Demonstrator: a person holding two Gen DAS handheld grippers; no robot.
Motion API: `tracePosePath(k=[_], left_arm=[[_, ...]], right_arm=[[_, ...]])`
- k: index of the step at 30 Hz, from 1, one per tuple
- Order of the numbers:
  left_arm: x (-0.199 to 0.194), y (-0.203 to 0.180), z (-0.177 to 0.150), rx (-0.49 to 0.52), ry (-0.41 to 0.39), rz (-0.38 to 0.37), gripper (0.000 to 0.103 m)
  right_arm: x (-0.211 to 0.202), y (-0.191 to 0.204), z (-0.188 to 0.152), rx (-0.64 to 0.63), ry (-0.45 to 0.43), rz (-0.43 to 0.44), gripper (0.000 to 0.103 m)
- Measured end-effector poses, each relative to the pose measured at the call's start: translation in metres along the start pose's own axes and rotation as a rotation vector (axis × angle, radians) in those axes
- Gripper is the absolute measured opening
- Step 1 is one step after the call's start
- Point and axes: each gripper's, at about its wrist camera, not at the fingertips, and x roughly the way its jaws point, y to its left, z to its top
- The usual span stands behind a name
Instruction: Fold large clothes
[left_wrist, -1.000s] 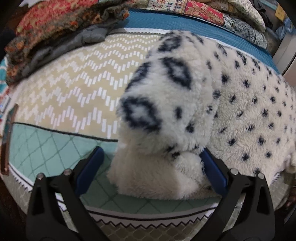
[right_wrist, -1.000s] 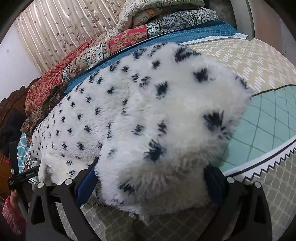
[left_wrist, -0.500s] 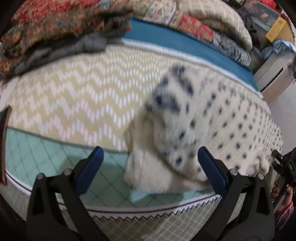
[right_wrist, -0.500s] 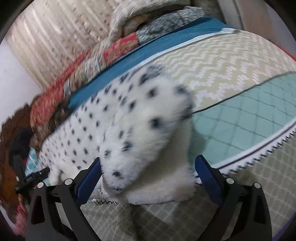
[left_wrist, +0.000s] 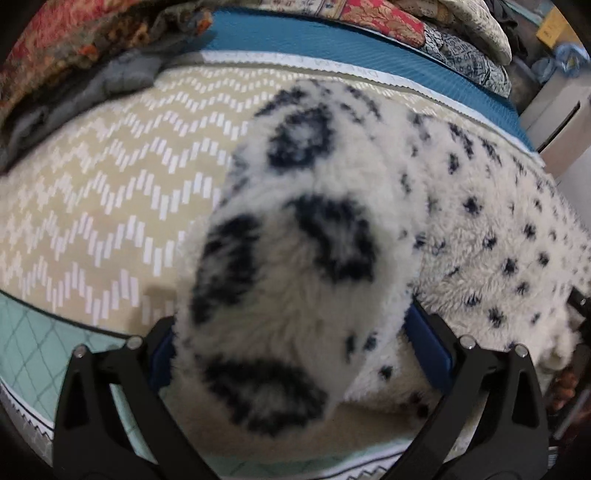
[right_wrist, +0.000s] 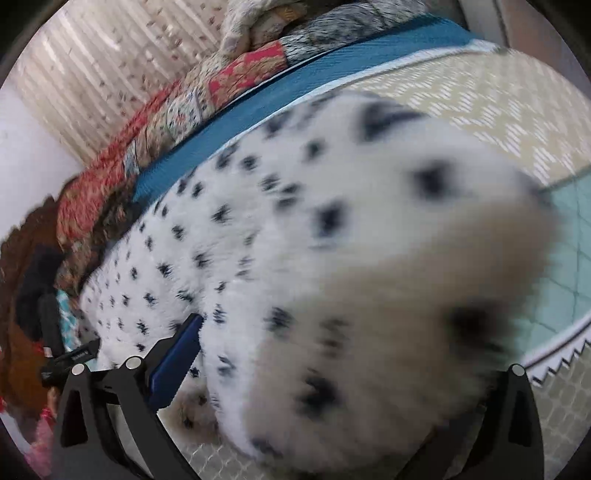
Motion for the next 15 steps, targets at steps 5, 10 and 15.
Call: tracePosePath(k=[5, 10, 15], left_arm=[[0.001, 0.001, -0.004, 0.029, -0.038, -0.005, 0.099], [0.011, 0.010, -0.001, 0.088, -0.056, -0.043, 0.099], [0.015, 0.018, -0.008, 0.095, -0.128, -0.079, 0.099]], right_arm=[[0.007, 0.003, -0.009, -0.019, -0.042, -0.039, 0.000], [0.018, 0.010, -0.001, -0.040, -0.029, -0.089, 0.000], [0.025, 0.016, -0.004, -0.083, -0.070, -0.130, 0.000]])
